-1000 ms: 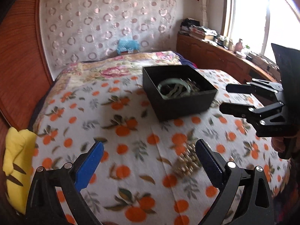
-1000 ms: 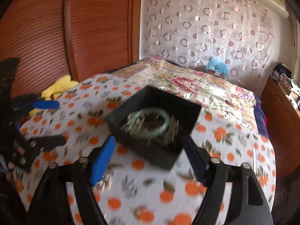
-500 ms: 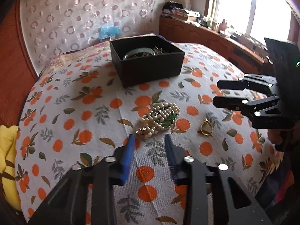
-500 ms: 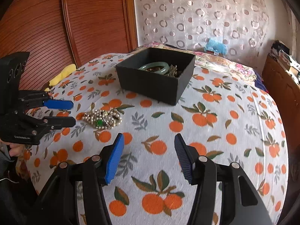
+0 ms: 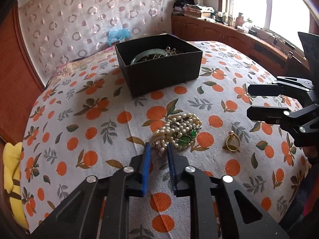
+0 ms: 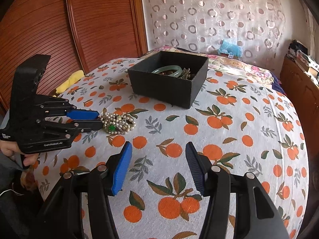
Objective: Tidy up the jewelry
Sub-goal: 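Lower the left gripper onto the pearl necklace and close on it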
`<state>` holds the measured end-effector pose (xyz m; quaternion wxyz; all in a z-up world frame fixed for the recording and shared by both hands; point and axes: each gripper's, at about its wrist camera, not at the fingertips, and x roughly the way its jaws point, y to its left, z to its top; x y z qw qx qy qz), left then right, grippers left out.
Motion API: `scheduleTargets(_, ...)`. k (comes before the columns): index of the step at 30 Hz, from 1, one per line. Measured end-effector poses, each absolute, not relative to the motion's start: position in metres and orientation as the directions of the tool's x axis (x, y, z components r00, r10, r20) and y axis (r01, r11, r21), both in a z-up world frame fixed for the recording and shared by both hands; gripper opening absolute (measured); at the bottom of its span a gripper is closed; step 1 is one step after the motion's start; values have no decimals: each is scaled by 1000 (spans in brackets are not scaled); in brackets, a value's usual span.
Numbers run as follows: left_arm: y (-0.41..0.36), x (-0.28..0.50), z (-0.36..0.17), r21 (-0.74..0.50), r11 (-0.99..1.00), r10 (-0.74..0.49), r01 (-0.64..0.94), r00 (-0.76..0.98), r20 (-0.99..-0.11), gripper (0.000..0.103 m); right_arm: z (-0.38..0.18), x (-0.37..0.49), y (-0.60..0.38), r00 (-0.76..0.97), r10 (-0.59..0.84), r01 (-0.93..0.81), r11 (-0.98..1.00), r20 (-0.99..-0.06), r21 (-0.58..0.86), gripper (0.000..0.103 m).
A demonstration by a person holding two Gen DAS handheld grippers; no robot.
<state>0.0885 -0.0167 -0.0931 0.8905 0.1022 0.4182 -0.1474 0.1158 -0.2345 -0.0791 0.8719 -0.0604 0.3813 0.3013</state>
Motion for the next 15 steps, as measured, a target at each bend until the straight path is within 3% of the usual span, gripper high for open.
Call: scheduleTargets(15,3,78,-38,-25,948,-249,318,691,-678,4,-82,115,-239,529,476,-565,815,-702,127,58)
